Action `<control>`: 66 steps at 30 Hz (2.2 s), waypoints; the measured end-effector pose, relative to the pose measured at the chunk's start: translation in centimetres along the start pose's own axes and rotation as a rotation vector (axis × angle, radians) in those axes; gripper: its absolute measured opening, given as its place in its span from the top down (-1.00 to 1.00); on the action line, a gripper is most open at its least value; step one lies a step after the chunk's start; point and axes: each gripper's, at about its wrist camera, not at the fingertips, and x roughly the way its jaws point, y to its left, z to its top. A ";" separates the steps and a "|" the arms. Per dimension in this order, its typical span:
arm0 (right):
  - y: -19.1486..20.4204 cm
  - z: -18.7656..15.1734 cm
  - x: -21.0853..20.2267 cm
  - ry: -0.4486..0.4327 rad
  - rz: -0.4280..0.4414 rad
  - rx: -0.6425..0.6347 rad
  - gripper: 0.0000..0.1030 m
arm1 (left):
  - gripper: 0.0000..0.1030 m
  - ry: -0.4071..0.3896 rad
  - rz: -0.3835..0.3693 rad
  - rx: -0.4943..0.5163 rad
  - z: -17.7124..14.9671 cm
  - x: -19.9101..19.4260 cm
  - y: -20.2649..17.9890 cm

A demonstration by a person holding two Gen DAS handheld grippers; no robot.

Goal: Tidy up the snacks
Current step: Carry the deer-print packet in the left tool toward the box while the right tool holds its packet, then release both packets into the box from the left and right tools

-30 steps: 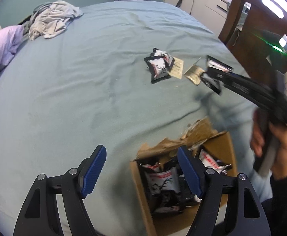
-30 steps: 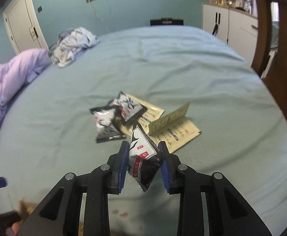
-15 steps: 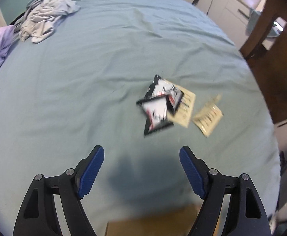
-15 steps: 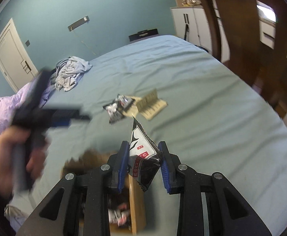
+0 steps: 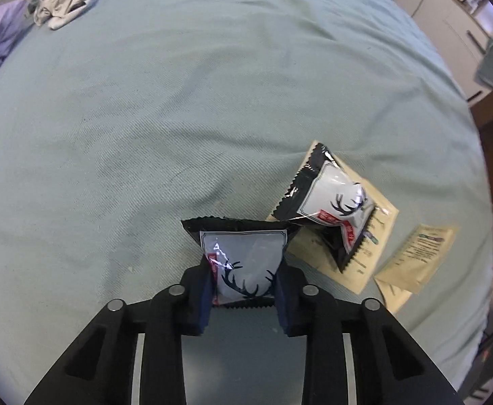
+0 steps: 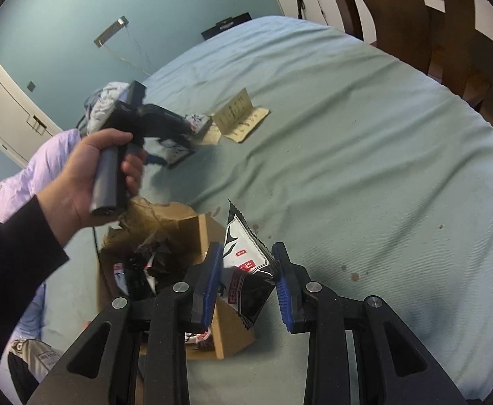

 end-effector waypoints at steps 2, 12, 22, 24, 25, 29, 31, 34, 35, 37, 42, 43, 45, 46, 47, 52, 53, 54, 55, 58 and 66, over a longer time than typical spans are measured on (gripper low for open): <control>-0.7 0.5 0.4 0.005 -0.007 -0.003 0.45 | 0.48 -0.022 -0.004 -0.017 -0.6 -1.4 1.1; 0.1 -0.2 0.1 -0.051 -0.045 0.002 0.45 | 0.48 -0.163 -0.011 0.127 -8.6 -14.1 4.8; 1.6 -1.5 -1.0 -0.127 -0.068 -0.046 0.45 | 0.47 -0.210 -0.104 0.400 -22.2 -18.8 4.7; 1.6 -1.7 -0.7 -0.119 -0.068 -0.051 0.45 | 0.47 -0.213 -0.138 0.441 -24.0 -17.8 4.3; 1.5 -1.8 -0.5 -0.114 -0.073 -0.054 0.45 | 0.47 -0.215 -0.149 0.459 -25.0 -17.1 4.2; 1.6 -1.7 0.3 -0.083 -0.088 -0.069 0.45 | 0.46 -0.130 -0.158 0.483 -26.0 -14.6 4.0; 1.7 -1.7 0.5 -0.080 -0.087 -0.077 0.45 | 0.38 -0.084 -0.184 0.477 -25.5 -13.9 3.9; 2.3 -1.4 0.4 -0.096 -0.074 -0.103 0.45 | 0.01 -0.022 -0.202 0.498 -25.7 -12.8 3.3; 2.4 -1.4 0.3 -0.103 -0.074 -0.114 0.45 | -0.03 -0.042 -0.176 0.511 -26.0 -12.8 3.2; 2.6 -1.7 0.4 -0.110 -0.077 -0.133 0.45 | -0.13 -0.089 -0.134 0.528 -26.3 -13.2 3.0; 3.3 -2.2 -0.1 -0.144 -0.061 -0.164 0.45 | -0.36 -0.213 -0.109 0.441 -25.3 -15.3 4.6; 3.7 -2.4 -0.3 -0.162 -0.063 -0.181 0.45 | -0.39 -0.246 -0.091 0.413 -25.0 -15.7 5.2; 4.3 -2.8 -0.5 -0.186 -0.068 -0.221 0.45 | -0.39 -0.292 -0.047 0.368 -24.5 -16.1 5.9; 4.7 -2.9 -0.5 -0.196 -0.060 -0.241 0.45 | -0.39 -0.310 -0.024 0.342 -24.2 -16.3 6.3; 4.9 -3.1 -0.4 -0.200 -0.050 -0.249 0.45 | -0.39 -0.316 -0.018 0.327 -24.1 -16.4 6.7; 6.4 -3.4 1.7 -0.185 -0.061 -0.320 0.45 | -0.39 -0.301 -0.033 0.237 -22.7 -15.9 8.3; 6.6 -3.5 2.0 -0.182 -0.075 -0.336 0.45 | -0.39 -0.287 -0.039 0.225 -22.4 -15.6 8.5; 7.0 -3.8 2.7 -0.187 -0.111 -0.361 0.45 | -0.39 -0.275 -0.044 0.214 -22.2 -15.4 8.6; 7.2 -4.0 3.0 -0.201 -0.144 -0.381 0.44 | -0.40 -0.267 -0.047 0.207 -22.4 -15.1 8.9; 8.1 -3.9 3.9 -0.197 -0.137 -0.428 0.39 | -0.39 -0.250 -0.051 0.183 -22.1 -14.9 9.4; 6.7 -2.9 1.2 -0.265 -0.014 -0.271 -0.56 | -0.40 -0.234 -0.057 0.147 -21.8 -14.6 10.3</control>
